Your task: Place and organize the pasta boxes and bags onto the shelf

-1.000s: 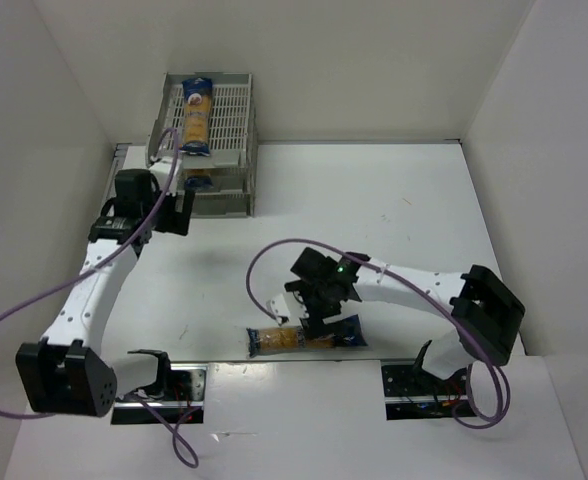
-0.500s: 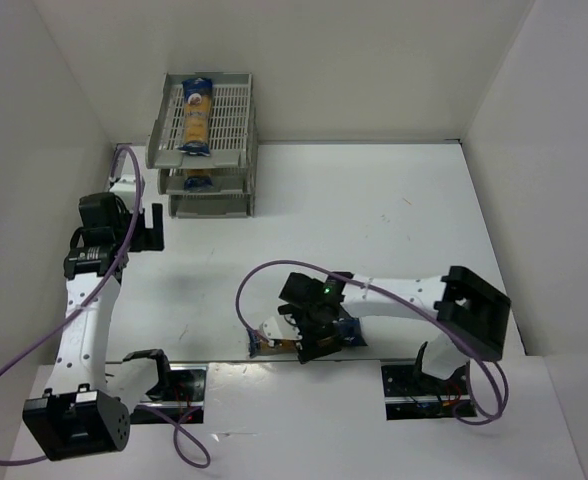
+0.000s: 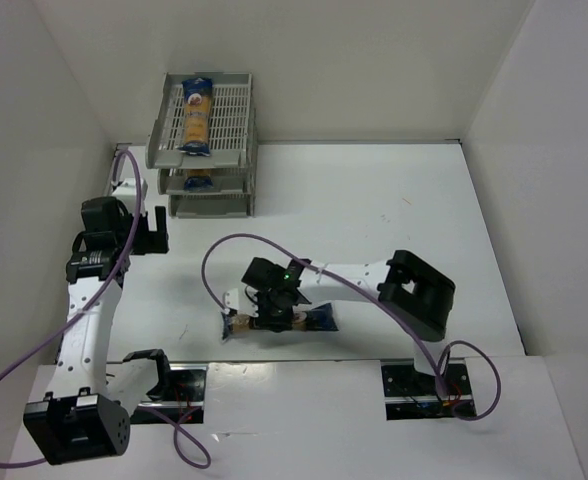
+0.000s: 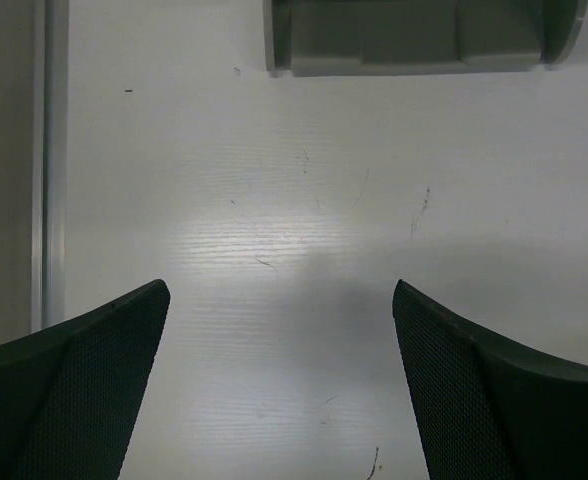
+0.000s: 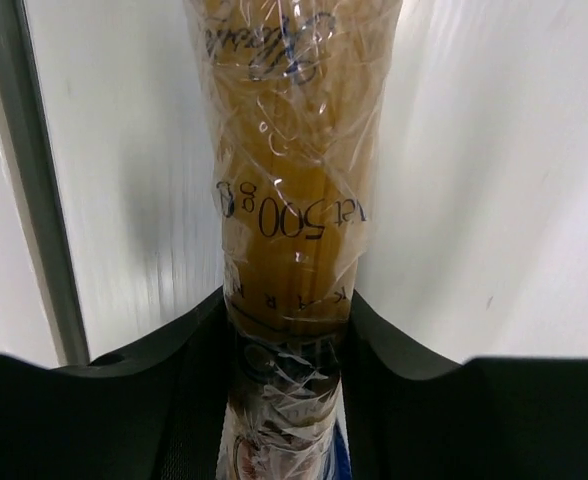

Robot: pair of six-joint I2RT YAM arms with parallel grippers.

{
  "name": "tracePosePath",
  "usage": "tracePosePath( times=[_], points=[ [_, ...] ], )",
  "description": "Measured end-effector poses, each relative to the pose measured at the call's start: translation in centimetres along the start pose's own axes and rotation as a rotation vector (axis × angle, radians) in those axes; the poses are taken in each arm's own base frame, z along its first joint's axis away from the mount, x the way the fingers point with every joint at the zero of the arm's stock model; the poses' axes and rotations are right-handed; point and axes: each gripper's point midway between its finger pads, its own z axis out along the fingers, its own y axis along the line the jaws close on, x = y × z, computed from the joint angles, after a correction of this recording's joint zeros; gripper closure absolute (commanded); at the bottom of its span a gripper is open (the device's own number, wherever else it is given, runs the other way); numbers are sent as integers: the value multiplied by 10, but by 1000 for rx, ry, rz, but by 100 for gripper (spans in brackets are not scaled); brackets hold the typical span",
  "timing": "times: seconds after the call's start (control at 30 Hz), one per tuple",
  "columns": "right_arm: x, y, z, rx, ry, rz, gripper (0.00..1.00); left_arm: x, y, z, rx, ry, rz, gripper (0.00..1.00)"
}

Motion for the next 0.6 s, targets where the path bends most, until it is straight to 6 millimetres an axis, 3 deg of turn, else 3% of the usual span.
tracePosePath(
  times=[0.17,0.27,0.47,0.6],
  points=[
    [-55,-15,12,-72,-126,221,100,1,5,-5,-36,-19,-17,1],
    [-91,-37,9,-94,-253,435,100,0,13,-8,-79,-29,-32,1],
    [-132,-114,-17,-2,-454,870,100,0,27,-11,-145,-33,-76,1],
    [-147,-163,-20,100,-528,1091,100,0,28,-12,-148,-39,-93,1]
  ],
)
